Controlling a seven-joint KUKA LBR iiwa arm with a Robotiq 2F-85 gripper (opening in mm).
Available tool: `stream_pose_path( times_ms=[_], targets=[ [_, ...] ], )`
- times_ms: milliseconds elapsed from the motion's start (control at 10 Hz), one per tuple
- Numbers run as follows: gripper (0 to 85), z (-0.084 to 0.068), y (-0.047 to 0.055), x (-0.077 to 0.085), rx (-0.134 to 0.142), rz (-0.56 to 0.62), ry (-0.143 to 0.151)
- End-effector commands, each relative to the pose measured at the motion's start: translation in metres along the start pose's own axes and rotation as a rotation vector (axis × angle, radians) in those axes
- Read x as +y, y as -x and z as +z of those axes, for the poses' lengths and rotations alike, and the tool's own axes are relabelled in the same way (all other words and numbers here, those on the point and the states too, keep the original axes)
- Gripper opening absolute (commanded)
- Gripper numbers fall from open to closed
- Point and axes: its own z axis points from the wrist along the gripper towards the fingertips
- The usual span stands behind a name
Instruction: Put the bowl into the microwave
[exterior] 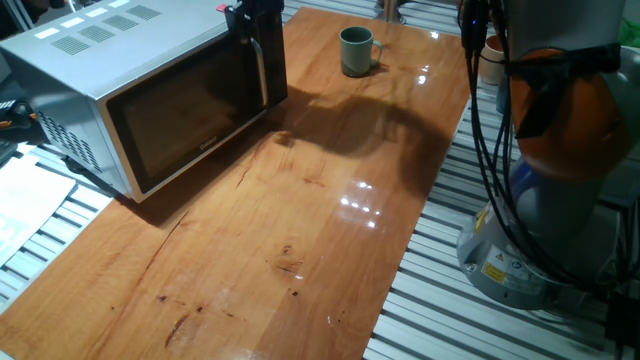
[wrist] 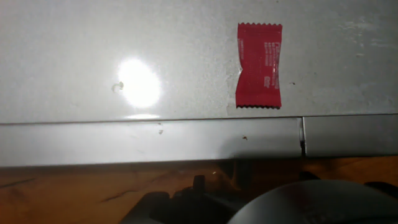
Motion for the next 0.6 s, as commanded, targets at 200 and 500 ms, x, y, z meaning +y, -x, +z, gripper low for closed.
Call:
stream_pose_path(
  times_ms=[200, 500],
  targets=[
    [68.0, 0.0073, -0.0022, 0.0009, -0.011, 0.001, 0.008],
    [68.0, 0.0118, -0.0003, 0.0014, -0.016, 0.001, 0.014]
  ],
)
